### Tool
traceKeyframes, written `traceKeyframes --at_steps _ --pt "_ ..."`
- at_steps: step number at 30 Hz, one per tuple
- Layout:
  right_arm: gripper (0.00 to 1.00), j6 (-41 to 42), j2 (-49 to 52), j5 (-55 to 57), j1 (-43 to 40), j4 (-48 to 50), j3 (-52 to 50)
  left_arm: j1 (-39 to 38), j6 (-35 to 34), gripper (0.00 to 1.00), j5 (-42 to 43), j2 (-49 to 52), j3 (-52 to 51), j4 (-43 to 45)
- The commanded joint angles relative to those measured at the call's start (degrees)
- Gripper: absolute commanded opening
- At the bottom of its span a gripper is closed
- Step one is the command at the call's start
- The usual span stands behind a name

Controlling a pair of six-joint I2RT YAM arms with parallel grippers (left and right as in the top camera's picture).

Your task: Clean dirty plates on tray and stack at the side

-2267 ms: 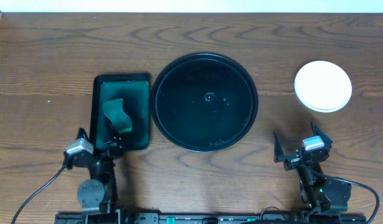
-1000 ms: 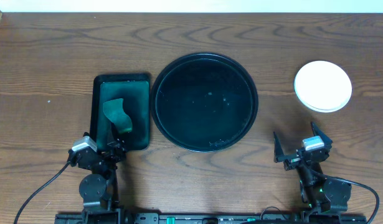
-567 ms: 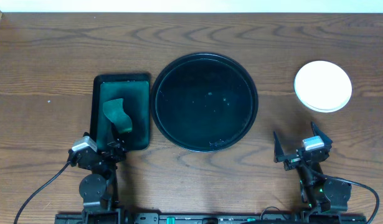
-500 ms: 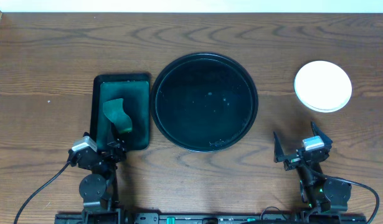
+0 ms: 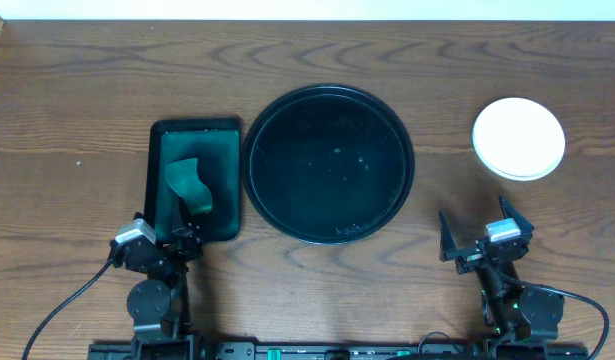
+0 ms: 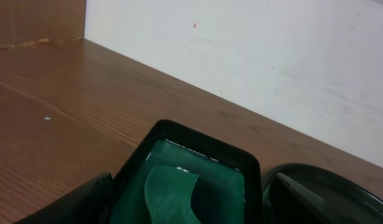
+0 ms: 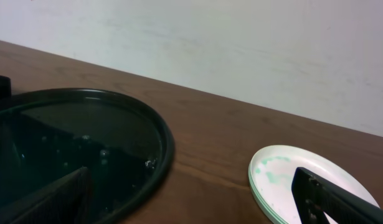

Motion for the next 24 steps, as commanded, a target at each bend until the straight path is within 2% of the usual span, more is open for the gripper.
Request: traceKeyframes --at_steps 1,24 --pt "0.99 -0.6 -0.4 0.3 -0.2 -0.3 -0.1 0.3 1.2 0.80 -0.8 -0.3 -0.5 -3.0" --pt "0.99 -0.6 -0.4 0.3 -0.2 -0.3 -0.1 0.3 1.1 0.80 -0.8 -0.3 -0.5 -3.0"
